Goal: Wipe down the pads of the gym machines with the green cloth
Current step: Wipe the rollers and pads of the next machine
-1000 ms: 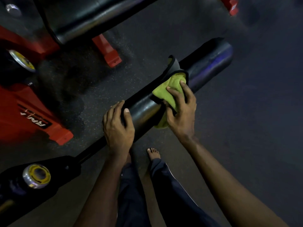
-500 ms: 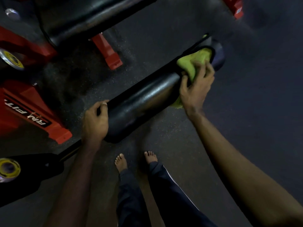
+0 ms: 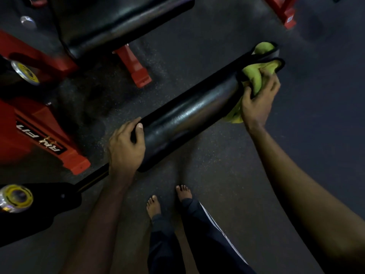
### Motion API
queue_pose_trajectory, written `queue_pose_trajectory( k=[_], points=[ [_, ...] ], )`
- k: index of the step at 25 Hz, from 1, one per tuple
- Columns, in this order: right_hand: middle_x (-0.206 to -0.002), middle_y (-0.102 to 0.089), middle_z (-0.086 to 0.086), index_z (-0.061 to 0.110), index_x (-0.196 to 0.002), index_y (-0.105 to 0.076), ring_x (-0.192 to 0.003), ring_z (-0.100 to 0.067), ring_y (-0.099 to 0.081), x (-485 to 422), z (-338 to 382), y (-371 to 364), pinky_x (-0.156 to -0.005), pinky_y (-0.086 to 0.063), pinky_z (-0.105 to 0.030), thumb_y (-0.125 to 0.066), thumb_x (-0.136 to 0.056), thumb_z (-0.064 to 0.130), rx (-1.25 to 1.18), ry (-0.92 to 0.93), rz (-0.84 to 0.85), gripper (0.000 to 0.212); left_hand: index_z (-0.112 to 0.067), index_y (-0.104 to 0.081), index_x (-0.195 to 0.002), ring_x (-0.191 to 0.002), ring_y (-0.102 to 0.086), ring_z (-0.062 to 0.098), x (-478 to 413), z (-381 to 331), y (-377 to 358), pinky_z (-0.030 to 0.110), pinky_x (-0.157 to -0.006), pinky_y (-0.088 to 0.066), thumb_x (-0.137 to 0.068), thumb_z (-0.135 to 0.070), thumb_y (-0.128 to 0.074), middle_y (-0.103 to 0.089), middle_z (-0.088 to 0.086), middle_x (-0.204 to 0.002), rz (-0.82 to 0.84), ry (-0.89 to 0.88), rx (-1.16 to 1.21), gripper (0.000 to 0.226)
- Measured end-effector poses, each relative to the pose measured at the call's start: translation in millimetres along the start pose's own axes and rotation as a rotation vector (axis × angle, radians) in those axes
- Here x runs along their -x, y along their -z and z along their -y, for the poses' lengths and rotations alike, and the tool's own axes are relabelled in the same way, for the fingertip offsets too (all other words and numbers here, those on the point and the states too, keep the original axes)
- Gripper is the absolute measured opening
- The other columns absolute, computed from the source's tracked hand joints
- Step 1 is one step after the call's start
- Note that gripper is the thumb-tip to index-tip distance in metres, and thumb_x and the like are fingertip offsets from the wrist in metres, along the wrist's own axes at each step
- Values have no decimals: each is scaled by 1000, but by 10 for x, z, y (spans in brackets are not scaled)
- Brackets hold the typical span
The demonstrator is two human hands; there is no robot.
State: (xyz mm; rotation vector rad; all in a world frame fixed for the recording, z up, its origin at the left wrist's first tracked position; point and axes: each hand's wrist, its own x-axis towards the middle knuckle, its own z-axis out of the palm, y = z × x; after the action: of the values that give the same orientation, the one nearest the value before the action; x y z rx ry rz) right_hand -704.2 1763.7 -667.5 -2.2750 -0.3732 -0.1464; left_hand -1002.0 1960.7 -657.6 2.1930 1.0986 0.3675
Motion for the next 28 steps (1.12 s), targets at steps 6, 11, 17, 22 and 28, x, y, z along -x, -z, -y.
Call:
queue_pose_trajectory(
  k=[6,11,17,22,28],
  points=[
    [-145,-39,-16,13,-142,-50,-135,-30,-40,759,483,-234,-115,-35,-46,-60,-89,18,9,-10,0,55,-21,-74,-102,-88,-64,27,-337,-43,126,40,-79,-50,-100,-50,-47,-70,4,-92,250,392,77,40],
    [-156,-25,2,31,-141,-51,-141,-28,-26,1885,1021,-272,-111,-36,-50,-61,-86,24,-33,97,350,56,-30,-79,-92,-98,-69,14,-473,212,90,33,-91,-55,-90,-48,-49,-75,-8,-104,337,498,463,35],
    [-158,-27,1,38,-144,-50,-136,-27,-29,2479,1418,-386,-110,-39,-48,-59,-86,32,-6,190,538,59,-21,-65,-125,-95,-63,-1,-133,601,291,7,-73,-47,-110,-25,-35,-68,-4,-114,409,469,592,34],
    [-159,-32,0,43,-144,-51,-133,-28,-32,2331,1571,-498,-102,-33,-40,-64,-86,38,82,301,547,60,-36,-70,-104,-82,-66,-12,-48,774,368,10,-73,-50,-104,-6,-44,-72,-30,-82,390,448,582,40],
    [-157,-27,0,42,-145,-49,-138,-23,-27,2648,1315,-359,-110,-30,-38,-64,-86,28,14,243,573,63,-56,-69,-112,-116,-64,6,-60,917,343,39,-103,-51,-93,-54,-52,-70,-16,-121,425,370,544,25]
  ],
)
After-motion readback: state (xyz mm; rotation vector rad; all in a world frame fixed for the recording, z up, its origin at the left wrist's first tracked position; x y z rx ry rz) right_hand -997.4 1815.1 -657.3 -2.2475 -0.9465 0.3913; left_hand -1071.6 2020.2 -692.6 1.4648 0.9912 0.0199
